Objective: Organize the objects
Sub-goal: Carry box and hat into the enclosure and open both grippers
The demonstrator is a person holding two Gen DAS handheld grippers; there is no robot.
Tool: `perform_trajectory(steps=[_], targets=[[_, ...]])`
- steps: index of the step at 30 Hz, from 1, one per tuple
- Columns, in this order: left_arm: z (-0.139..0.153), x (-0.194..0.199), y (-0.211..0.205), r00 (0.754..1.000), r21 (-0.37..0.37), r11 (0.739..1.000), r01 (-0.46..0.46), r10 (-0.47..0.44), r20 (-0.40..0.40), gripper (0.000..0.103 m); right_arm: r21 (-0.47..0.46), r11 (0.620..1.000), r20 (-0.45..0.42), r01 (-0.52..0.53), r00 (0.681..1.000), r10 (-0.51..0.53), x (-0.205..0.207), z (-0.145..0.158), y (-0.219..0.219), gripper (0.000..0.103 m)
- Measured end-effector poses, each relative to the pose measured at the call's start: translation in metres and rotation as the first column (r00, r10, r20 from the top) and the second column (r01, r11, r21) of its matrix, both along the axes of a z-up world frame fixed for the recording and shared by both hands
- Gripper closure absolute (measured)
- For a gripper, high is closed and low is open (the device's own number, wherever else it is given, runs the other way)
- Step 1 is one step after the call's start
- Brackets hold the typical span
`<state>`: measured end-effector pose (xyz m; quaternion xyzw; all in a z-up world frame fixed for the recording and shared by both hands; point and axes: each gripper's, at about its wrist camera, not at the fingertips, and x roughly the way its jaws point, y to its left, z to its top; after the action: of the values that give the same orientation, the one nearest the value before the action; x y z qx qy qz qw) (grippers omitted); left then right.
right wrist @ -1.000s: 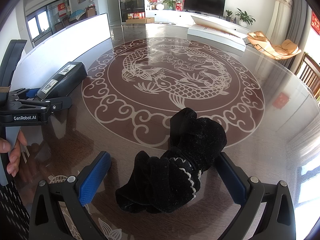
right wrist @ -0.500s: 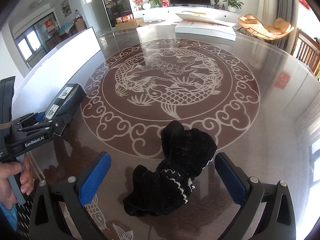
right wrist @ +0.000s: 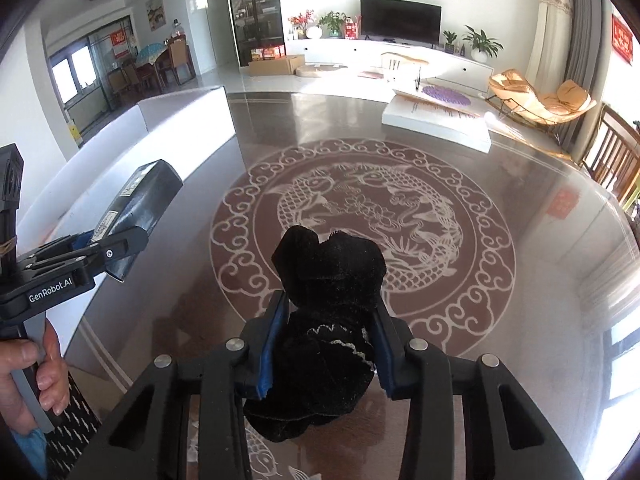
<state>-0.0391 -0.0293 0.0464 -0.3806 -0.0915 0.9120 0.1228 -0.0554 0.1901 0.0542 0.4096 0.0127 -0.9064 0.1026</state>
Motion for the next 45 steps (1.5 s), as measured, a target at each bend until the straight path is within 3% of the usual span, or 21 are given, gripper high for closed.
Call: perform_trajectory(steps=[4,7,11,15,16,17,18,19,22,24,26,33,35,40,45], targets=[[0.053,0.014,-0.048,0.992,-0.035,0.995,-0.089,0.085,-0.097,0.045,-0.058,0.989,-0.092,-0.134,0.987,0.128,-0.018,0.048,-0.061,0.063],[0.066,0.018,-0.100,0.971,-0.097,0.970,-0.221,0.210,-0.113,0.045,-0.108,0.963,-0.123,-0.249,0.964,0.235,-0.030,0.067,-0.118,0.063],[0.050,0.015,-0.171,0.920,-0.182,0.902,-0.391,0.387,-0.058,0.045,-0.153,0.903,-0.099,-0.402,0.915,0.391,-0.041,0.070,-0.203,0.063],[0.020,0.007,-0.211,0.883,-0.254,0.862,-0.438,0.465,0.057,0.045,-0.103,0.846,-0.037,-0.523,0.852,0.523,-0.045,0.049,-0.282,0.062],[0.014,0.006,-0.218,0.869,-0.269,0.848,-0.457,0.490,0.072,0.044,-0.094,0.836,-0.010,-0.541,0.840,0.542,-0.048,0.040,-0.298,0.057],[0.010,0.003,-0.223,0.855,-0.279,0.837,-0.471,0.510,0.089,0.042,-0.082,0.831,0.028,-0.550,0.832,0.554,-0.052,0.031,-0.310,0.044],[0.008,0.003,-0.228,0.845,-0.282,0.829,-0.483,0.526,0.098,0.035,-0.070,0.830,0.062,-0.554,0.828,0.558,-0.056,0.023,-0.320,0.036],[0.007,0.003,-0.232,0.835,-0.287,0.820,-0.496,0.541,0.102,0.027,-0.056,0.839,0.078,-0.541,0.835,0.544,-0.059,0.016,-0.323,0.027],[0.012,0.007,-0.238,0.831,-0.279,0.814,-0.510,0.549,0.083,0.011,-0.077,0.850,0.080,-0.521,0.847,0.526,-0.063,0.013,-0.314,0.025],[0.017,0.010,-0.235,0.833,-0.261,0.815,-0.517,0.549,0.064,0.001,-0.078,0.861,0.048,-0.502,0.861,0.506,-0.061,0.020,-0.303,0.017],[0.025,0.009,-0.230,0.834,-0.245,0.816,-0.524,0.549,0.045,0.000,-0.058,0.875,0.010,-0.482,0.876,0.483,-0.056,0.029,-0.292,0.009],[0.038,0.017,-0.213,0.863,-0.160,0.853,-0.497,0.506,0.016,0.000,-0.028,0.902,-0.033,-0.432,0.902,0.431,-0.053,0.052,-0.270,0.002],[0.042,0.020,-0.212,0.856,-0.167,0.844,-0.510,0.516,-0.009,0.000,-0.022,0.904,-0.031,-0.427,0.904,0.427,-0.053,0.055,-0.269,0.002],[0.047,0.025,-0.210,0.824,-0.253,0.788,-0.561,0.562,-0.075,0.000,-0.008,0.908,-0.030,-0.420,0.907,0.419,-0.052,0.051,-0.267,0.002],[0.046,0.025,-0.216,0.817,-0.237,0.786,-0.570,0.572,-0.067,0.000,-0.005,0.912,-0.020,-0.410,0.912,0.410,-0.055,0.046,-0.266,0.002]])
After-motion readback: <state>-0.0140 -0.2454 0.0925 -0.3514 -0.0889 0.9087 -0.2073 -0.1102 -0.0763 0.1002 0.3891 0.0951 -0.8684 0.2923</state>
